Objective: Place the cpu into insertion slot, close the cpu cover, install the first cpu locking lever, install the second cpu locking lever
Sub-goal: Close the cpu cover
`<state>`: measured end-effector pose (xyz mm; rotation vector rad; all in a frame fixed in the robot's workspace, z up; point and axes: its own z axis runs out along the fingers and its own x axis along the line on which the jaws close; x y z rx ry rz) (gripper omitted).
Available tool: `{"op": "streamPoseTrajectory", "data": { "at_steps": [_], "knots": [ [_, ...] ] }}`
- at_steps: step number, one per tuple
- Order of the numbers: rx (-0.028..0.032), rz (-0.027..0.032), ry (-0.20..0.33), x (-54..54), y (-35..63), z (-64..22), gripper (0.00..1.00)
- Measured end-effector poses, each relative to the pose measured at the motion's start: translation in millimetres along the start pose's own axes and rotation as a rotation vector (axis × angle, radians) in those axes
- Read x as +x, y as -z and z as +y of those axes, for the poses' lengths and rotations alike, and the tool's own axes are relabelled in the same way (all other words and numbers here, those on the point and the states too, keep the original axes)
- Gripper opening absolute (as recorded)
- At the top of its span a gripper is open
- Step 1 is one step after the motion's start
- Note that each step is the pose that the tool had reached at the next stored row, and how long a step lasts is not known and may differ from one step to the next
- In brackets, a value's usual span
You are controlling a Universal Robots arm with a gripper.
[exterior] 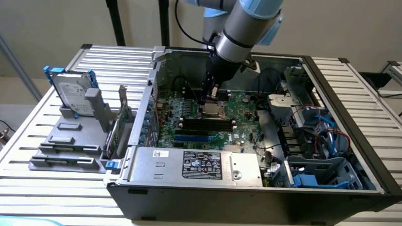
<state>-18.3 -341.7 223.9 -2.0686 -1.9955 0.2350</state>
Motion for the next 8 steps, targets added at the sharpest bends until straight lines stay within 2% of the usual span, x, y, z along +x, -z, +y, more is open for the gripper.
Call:
{"op": "streamPoseTrajectory", "data": {
  "at_steps": [4,8],
  "knots": [
    [-0.0002,0.0094,-0.006,-0.4,-5.3,0.0,0.11],
    [0.0002,0.0236,-0.005,-0.6,-9.5,1.1,0.11]
  ]
}}
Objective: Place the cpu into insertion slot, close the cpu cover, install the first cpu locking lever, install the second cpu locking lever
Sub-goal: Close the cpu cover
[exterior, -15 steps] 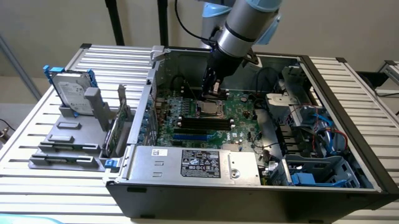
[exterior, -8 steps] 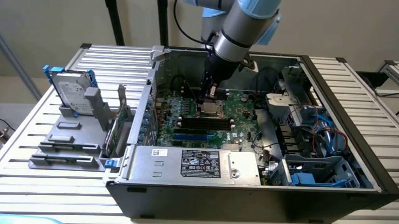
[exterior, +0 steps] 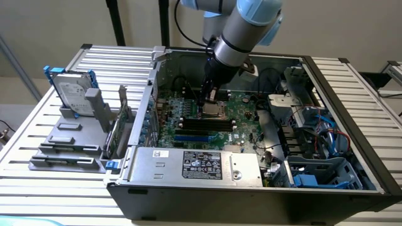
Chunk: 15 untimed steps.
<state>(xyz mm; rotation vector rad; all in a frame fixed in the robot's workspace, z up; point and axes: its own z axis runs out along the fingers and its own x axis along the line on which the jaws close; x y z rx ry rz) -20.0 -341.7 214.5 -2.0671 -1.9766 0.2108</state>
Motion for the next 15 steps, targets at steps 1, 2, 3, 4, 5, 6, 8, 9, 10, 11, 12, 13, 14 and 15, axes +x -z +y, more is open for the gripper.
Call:
{"op": "streamPoseTrajectory", "data": {
  "at_steps": [1,2,3,4,5,6,8,9,10,11,12,13,14,15],
  "knots": [
    [0.0,0.0034,0.0,-0.1,-1.2,0.3,0.11],
    [0.0,0.0053,0.0,-0.2,-2.5,0.6,0.11],
    [0.0001,0.0063,0.0,-0.3,-3.7,0.8,0.11],
    [0.0001,0.0069,0.0,-0.4,-4.8,0.9,0.11],
    [0.0002,0.0073,0.0,-0.5,-5.8,1.0,0.11],
    [0.0001,0.0076,0.0,-0.6,-6.7,1.0,0.11],
    [0.0002,0.0079,0.0,-0.8,-8.5,1.0,0.11],
    [0.0002,0.0081,0.0,-0.9,-9.2,1.0,0.11],
    [0.0002,0.0083,0.0,-1.0,-10.1,1.0,0.11],
    [0.0002,0.0084,-0.001,-1.0,-10.9,1.1,0.11],
    [0.0001,0.0086,-0.001,-1.1,-11.8,1.1,0.11],
    [0.0001,0.0086,-0.001,-1.2,-12.6,1.1,0.11],
    [0.0,0.0087,-0.001,-1.3,-13.5,1.1,0.11],
    [0.0,0.0087,-0.001,-1.4,-14.2,1.2,0.11]
  ]
}}
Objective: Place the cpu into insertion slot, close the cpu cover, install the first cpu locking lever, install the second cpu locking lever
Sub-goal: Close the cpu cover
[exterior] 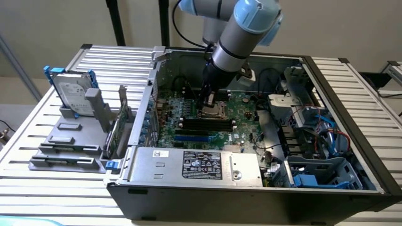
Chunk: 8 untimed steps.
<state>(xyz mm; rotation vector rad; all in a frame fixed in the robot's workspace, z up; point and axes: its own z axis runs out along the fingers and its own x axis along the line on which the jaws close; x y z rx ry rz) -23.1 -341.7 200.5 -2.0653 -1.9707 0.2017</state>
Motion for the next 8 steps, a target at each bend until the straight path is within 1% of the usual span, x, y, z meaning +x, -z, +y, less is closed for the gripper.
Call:
{"op": "streamPoseTrajectory", "data": {
  "at_steps": [8],
  "knots": [
    [-0.0002,0.0001,-0.001,-0.3,-3.1,0.0,0.11]
  ]
}}
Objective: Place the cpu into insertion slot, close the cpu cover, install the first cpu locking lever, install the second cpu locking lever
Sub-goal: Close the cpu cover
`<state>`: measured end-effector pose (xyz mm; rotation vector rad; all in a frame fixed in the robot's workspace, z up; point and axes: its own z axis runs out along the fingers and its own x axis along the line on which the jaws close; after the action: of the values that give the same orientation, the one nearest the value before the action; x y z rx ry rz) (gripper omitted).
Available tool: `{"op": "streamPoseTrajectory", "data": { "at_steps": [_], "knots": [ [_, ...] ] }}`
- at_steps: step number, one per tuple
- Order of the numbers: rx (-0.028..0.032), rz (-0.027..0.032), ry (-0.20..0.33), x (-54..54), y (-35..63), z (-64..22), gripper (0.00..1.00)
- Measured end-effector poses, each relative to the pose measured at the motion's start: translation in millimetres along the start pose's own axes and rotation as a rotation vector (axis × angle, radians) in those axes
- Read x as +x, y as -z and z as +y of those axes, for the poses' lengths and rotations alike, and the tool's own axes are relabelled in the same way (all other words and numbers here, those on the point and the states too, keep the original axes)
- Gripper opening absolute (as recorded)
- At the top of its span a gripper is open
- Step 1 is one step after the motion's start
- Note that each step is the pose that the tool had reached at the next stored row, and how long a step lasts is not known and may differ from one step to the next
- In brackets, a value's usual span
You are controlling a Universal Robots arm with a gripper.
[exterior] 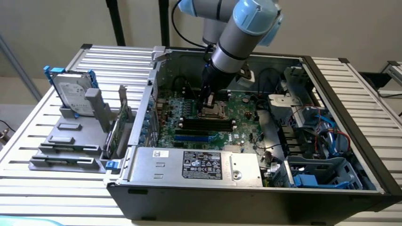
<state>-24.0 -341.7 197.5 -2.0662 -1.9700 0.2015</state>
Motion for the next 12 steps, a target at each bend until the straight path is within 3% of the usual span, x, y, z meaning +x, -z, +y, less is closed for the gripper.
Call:
{"op": "streamPoseTrajectory", "data": {
  "at_steps": [2,7,12],
  "knots": [
    [-0.0001,0.0004,0.0,0.1,0.7,-0.3,0.11],
    [0.0008,0.001,0.0,0.8,13.8,-5.8,0.11],
    [0.0011,0.0048,0.001,-4.3,12.8,-18.6,0.11]
  ]
}}
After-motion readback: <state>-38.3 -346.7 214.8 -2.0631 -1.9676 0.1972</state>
